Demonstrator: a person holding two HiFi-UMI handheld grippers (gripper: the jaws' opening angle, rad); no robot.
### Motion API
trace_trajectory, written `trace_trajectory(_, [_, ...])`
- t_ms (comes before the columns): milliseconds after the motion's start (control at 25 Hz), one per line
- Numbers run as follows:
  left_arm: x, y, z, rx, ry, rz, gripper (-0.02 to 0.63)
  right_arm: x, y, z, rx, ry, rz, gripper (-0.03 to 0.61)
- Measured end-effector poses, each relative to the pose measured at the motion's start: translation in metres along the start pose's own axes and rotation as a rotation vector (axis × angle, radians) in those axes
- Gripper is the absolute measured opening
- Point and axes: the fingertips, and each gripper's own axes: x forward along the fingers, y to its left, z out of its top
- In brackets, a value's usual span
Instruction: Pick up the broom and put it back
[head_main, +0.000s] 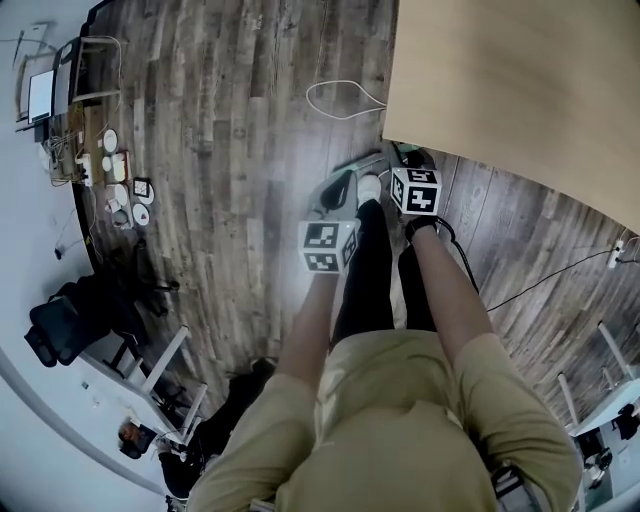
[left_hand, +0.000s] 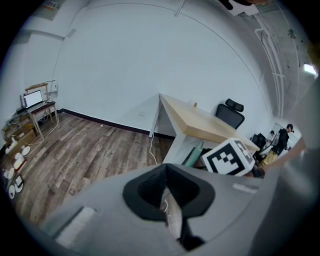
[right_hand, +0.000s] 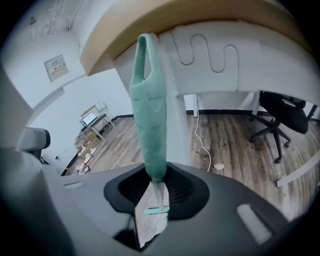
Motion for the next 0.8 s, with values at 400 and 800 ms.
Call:
trace_trajectory(400, [-0.037,-0.016,0.016,-0.039,-0.068,0.039,0.002,-0.074,0.043,-0.03,-0.106,0.007,0.037,0.098])
trace_trajectory(800, [-0.121,-0.084,0.055,-0.001,-0.207,0.077,0.002,-0.214,0.057,0.018,-0.116,-0.172,0.032,0.098])
